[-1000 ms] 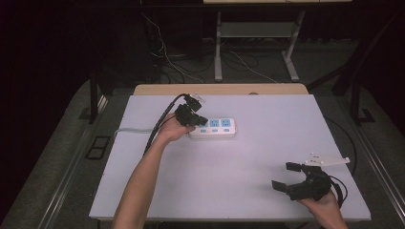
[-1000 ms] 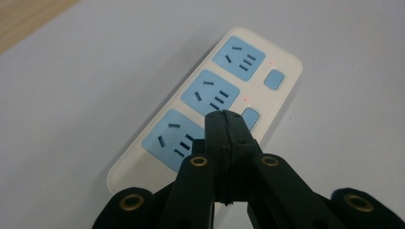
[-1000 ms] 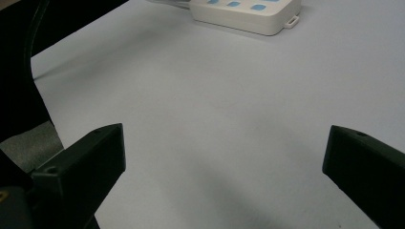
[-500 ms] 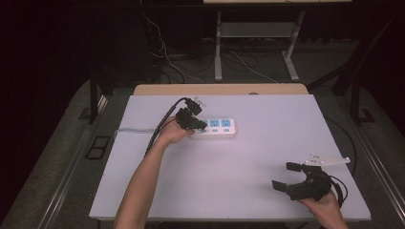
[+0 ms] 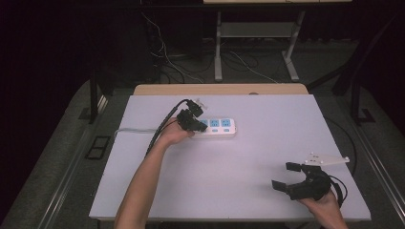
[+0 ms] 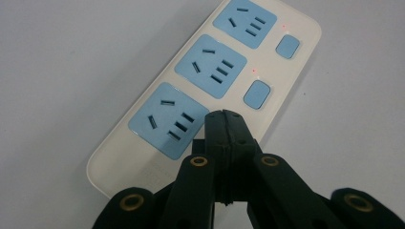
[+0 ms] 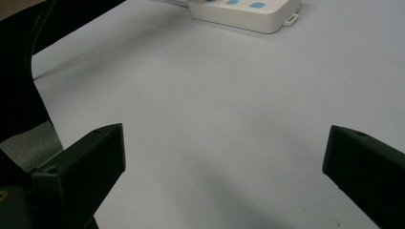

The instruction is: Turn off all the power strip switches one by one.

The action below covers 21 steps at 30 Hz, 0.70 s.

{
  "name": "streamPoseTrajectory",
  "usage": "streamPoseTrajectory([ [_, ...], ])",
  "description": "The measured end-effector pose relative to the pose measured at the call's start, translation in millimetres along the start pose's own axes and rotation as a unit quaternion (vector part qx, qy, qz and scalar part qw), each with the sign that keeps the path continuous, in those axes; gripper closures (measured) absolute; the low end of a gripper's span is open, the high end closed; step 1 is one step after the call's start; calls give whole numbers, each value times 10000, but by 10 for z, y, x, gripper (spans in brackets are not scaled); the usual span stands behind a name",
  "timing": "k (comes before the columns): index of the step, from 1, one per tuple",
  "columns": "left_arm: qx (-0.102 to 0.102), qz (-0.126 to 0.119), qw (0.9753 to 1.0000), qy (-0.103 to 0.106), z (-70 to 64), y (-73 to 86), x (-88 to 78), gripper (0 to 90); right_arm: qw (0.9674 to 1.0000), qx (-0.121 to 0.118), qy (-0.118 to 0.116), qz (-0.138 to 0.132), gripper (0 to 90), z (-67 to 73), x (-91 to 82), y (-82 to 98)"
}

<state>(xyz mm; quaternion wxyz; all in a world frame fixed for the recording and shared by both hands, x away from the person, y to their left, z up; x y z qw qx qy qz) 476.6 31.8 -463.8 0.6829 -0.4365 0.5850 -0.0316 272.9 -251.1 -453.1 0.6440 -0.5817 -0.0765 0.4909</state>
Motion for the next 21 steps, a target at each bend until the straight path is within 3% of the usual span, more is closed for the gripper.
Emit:
streamPoseTrajectory([
  [4, -239, -178, 9994, 150, 20, 21, 5, 897, 10000, 6, 0, -11, 6, 0, -2, -2],
  [11, -477, -230, 9975, 460, 40, 41, 9, 900, 10000, -23, 15, 17, 6, 4, 2, 3],
  [15, -424, -209, 9983, 343, 33, 34, 26, 900, 10000, -34, 11, 1, 6, 3, -3, 1],
  [21, -532, -229, 9979, 278, 37, 16, 46, 900, 10000, -31, 19, -19, 6, 12, -18, -4],
])
Point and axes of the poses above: each handheld gripper's, and its own axes: x roughly forward along the jaws, y roughly out of its underside, z roughly to its left, the point moved 7 cm from there along x, roughly forward along the jaws, and after that the axes turned 4 degrees about -z, right-handed, at the moved point
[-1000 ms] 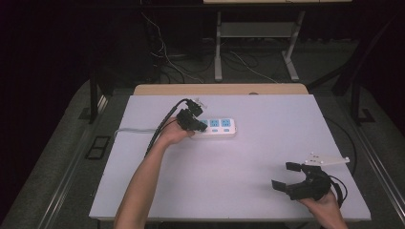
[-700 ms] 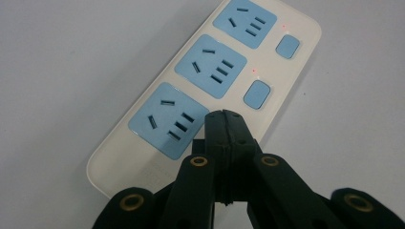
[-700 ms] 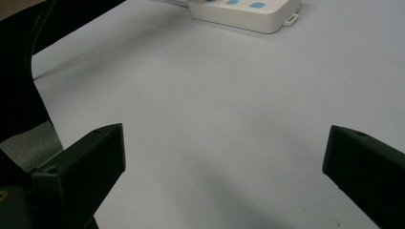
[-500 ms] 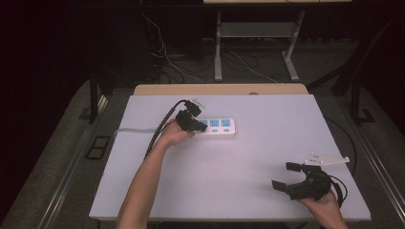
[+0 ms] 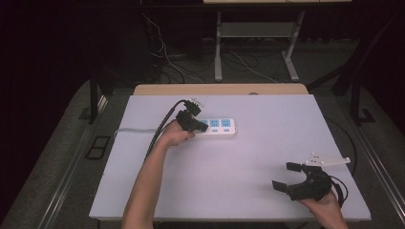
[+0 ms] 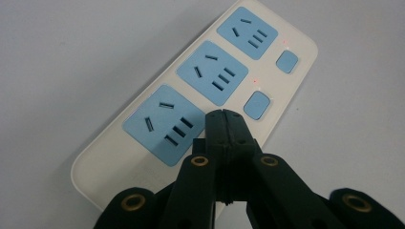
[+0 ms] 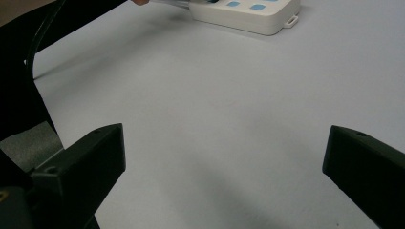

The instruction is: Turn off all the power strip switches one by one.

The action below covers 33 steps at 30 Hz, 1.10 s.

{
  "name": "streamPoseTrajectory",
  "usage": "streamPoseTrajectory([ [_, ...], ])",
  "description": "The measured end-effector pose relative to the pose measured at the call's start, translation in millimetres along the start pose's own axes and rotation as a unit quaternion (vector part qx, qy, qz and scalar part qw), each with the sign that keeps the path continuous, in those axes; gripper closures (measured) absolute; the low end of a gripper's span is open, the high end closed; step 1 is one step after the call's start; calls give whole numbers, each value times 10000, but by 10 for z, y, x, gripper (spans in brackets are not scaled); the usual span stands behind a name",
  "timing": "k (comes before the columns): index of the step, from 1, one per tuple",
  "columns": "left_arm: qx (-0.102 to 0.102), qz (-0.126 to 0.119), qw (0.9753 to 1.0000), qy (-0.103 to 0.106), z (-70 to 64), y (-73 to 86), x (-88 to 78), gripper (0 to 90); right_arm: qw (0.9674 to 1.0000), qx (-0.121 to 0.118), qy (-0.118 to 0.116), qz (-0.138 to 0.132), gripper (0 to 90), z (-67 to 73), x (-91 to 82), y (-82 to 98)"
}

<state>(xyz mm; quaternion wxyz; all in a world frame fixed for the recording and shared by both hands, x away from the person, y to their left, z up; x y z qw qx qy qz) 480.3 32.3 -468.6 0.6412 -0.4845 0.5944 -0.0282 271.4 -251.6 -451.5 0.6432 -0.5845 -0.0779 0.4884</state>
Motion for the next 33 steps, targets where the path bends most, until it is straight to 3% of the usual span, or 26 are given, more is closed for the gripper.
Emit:
streamPoseTrajectory([
  [9, 20, -26, 9999, -147, -24, -4, 0, 899, 10000, 10, 7, -16, 6, -23, 1, -5],
  [12, -155, -177, 9997, -14, -4, 27, -19, 899, 10000, 4, 3, -23, 6, -17, 1, -7],
  [14, -174, -180, 9997, -11, 3, 41, -40, 899, 10000, 7, 0, -22, 6, -15, 0, -6],
  [15, -207, -294, 9994, 30, 3, 27, -63, 898, 10000, 1, 1, -16, 6, -18, 0, -5],
  [18, -168, -139, 9997, -77, 8, 34, -100, 898, 10000, 21, 9, -25, 6, -30, 2, -8],
  [22, -249, -312, 9992, -21, 14, -17, -165, 898, 10000, 30, 22, -41, 6, -39, 4, -15],
  [33, 22, -415, 9991, -94, -60, -259, -342, 897, 10000, 40, 24, -50, 6, -45, 6, -15],
])
Point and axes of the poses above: each handheld gripper's, and its own axes: x roughly forward along the jaws, y roughly out of its underside, z roughly to its left, the point moved 7 cm from there along x, roughly forward along the jaws, and after that the axes turned 4 degrees about -z, right-handed, at the moved point
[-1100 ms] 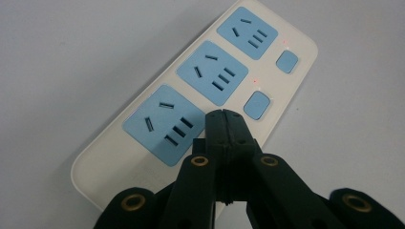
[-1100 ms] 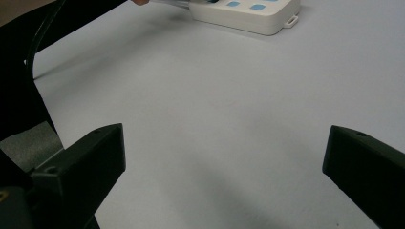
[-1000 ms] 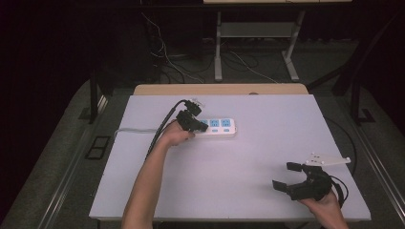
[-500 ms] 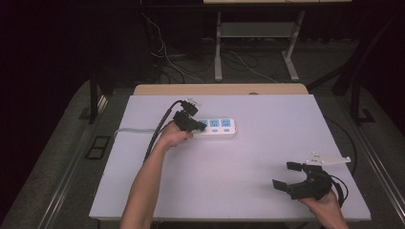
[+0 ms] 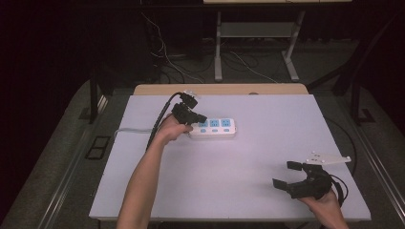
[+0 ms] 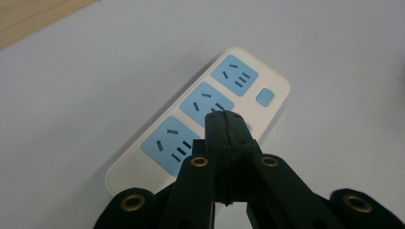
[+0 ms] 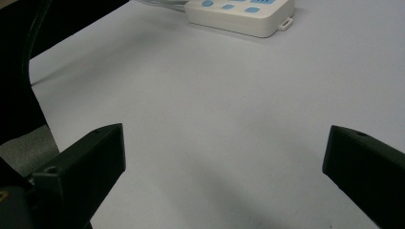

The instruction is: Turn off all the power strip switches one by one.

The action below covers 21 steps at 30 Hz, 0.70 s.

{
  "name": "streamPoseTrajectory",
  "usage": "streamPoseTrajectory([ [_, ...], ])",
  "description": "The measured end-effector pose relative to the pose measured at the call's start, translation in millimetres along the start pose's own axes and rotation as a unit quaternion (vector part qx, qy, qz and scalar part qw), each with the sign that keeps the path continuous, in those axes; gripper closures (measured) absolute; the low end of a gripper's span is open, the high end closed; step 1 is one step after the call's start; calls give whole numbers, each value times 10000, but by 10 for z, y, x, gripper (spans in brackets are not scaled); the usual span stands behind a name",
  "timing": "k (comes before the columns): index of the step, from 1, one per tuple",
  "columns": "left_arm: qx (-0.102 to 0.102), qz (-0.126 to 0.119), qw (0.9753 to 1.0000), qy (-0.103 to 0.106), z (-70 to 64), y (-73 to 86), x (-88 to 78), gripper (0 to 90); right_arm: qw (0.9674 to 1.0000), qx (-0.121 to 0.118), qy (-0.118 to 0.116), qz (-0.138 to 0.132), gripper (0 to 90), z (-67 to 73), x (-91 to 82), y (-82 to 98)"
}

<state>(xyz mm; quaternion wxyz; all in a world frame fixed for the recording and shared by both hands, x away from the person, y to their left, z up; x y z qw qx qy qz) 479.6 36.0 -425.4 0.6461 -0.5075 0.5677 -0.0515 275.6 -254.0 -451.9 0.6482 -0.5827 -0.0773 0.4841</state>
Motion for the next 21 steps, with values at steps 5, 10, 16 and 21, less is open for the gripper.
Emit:
streamPoseTrajectory([
  [5, 126, -14, 9999, -15, -44, -117, -40, 897, 10000, -7, -1, -11, 6, 1, 0, -3],
  [10, 205, 3, 9998, -3, -92, -187, -11, 897, 10000, -5, -4, -12, 6, 4, 1, -4],
  [16, 238, 61, 9997, 51, -142, -205, 96, 897, 10000, -6, -7, -12, 6, 1, 0, -3],
  [21, 221, 114, 9997, 72, -154, -178, 184, 897, 10000, -11, -5, -17, 6, -4, -3, -4],
])
Point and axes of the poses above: each handheld gripper's, and its own axes: x roughly forward along the jaws, y roughly out of its underside, z roughly to its left, the point moved 7 cm from there along x, roughly forward along the jaws, and after that the axes turned 4 degrees about -z, right-handed, at the moved point
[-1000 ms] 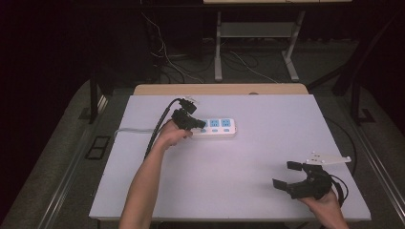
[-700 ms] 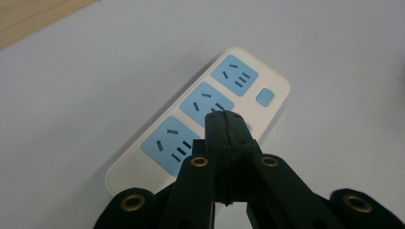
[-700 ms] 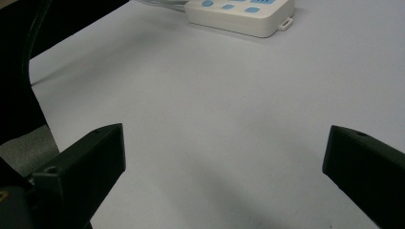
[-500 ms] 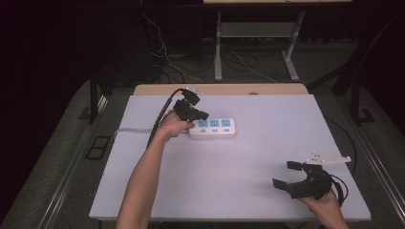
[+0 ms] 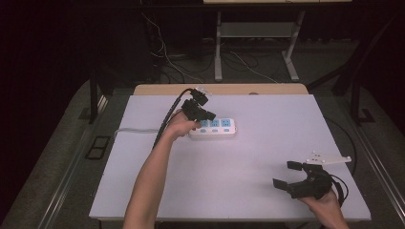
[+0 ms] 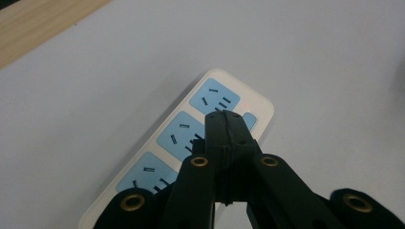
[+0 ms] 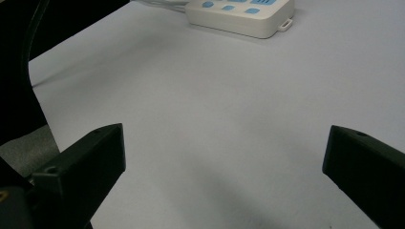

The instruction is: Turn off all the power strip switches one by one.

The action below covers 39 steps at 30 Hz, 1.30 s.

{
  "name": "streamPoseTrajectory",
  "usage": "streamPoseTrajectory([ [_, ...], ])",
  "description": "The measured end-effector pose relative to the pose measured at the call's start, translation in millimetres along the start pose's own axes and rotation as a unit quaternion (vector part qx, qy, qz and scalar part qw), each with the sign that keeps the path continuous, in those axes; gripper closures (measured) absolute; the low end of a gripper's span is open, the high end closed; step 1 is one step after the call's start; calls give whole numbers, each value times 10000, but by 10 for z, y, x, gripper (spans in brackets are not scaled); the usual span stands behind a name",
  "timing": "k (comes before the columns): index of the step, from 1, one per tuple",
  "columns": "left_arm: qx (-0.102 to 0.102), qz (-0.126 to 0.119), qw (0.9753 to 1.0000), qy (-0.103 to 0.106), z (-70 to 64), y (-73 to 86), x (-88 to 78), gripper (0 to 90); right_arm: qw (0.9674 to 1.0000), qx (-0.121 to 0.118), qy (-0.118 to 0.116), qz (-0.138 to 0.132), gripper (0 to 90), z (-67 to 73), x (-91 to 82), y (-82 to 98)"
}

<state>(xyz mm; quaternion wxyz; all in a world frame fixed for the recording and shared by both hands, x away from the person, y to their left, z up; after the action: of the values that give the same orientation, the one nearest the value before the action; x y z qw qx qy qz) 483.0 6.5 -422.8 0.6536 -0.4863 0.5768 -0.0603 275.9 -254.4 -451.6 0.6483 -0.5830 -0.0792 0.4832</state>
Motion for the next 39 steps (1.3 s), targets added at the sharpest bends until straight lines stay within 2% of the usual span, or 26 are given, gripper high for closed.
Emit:
streamPoseTrajectory([
  [16, -59, 161, 9998, -53, 37, 101, 167, 897, 10000, -1, -5, 13, 6, 2, 0, 2],
  [22, -105, 207, 9997, -29, 46, 172, 221, 896, 10000, 2, -1, 14, 6, -2, 0, 3],
  [39, -76, 337, 9994, 57, 12, 256, 321, 896, 10000, -5, -7, 25, 6, -3, 1, 6],
])
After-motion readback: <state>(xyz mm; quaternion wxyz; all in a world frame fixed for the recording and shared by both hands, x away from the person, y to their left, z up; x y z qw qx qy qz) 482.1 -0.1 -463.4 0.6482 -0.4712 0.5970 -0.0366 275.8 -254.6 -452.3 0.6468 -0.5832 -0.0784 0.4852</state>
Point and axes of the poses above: each handheld gripper's, and its own axes: x roughly forward along the jaws, y roughly out of its underside, z roughly to its left, the point moved 7 cm from there along x, roughly forward along the jaws, and after that the axes turned 4 degrees about -z, right-handed, at the moved point
